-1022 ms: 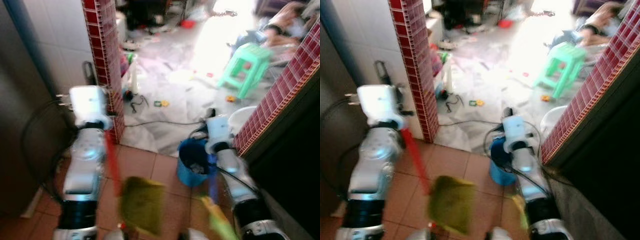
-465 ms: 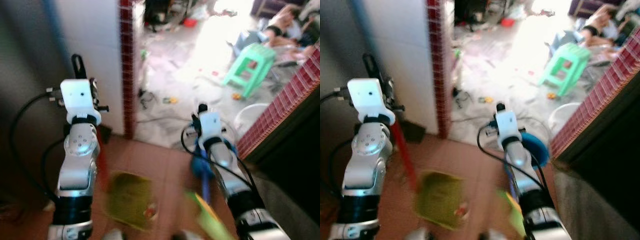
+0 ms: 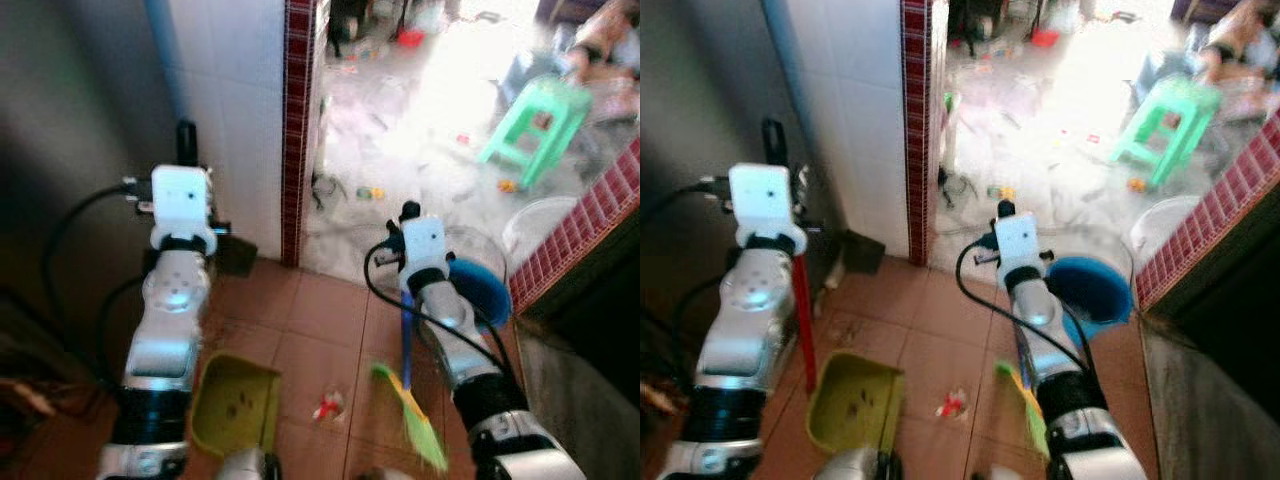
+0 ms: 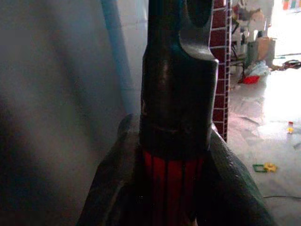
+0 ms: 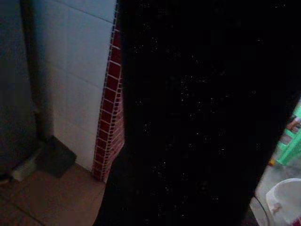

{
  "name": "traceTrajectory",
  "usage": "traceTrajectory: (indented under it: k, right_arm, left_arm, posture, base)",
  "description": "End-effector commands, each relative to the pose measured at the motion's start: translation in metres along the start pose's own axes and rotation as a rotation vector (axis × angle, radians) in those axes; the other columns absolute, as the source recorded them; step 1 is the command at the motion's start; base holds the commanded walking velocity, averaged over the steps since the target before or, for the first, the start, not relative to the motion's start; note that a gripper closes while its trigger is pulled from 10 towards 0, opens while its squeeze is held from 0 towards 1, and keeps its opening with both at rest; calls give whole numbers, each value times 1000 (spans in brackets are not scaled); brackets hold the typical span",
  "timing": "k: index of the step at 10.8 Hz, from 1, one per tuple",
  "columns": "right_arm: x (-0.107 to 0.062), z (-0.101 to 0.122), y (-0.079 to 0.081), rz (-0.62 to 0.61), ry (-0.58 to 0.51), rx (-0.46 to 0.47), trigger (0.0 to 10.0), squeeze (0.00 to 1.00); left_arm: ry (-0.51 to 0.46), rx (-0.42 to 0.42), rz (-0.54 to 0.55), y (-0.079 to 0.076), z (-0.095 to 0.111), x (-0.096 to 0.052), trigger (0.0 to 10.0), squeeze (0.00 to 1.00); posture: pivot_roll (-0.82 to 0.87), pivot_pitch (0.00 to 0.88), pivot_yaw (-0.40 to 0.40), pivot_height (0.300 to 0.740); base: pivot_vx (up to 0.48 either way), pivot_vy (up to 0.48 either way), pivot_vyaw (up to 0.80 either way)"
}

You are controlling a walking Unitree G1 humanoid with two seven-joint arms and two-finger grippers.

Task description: Sweep floor

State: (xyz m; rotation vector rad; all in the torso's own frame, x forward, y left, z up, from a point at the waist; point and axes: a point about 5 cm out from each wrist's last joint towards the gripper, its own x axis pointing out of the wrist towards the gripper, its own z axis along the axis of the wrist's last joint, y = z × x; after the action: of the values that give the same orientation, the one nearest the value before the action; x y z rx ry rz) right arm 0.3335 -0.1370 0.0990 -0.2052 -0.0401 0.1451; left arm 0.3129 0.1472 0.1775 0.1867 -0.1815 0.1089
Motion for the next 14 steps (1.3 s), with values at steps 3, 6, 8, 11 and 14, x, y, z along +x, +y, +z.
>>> traceTrajectory:
  k: [3,6,8,11,14]
  right_arm:
    - [5,16,-7,-5,-60,-10,10000,0]
    - [9,24,-13,-27,-69,15,10000,0]
    - [7,26,0,-5,-73,44,10000,0]
    - [1,26,-9,-47,-88,59,10000,0]
    - [-2,27,-6,-42,-111,72,10000,0]
  left_arm:
    - [-38,11,28,2,7,2,10000,0]
    - [-39,69,114,6,-4,4,10000,0]
    - [-40,87,105,5,-13,4,10000,0]
    - [-26,44,60,-2,-19,5,10000,0]
    - [-26,54,75,7,-20,6,10000,0]
  posture:
    - [-10,0,-64,740]
    - [-36,0,-92,740]
    - [-45,0,-88,740]
    - [-76,0,-33,740]
    - [-42,0,-34,740]
  base:
    - [0,0,0]
    - [0,0,0]
    - [0,0,0]
    - [0,0,0]
    - [0,0,0]
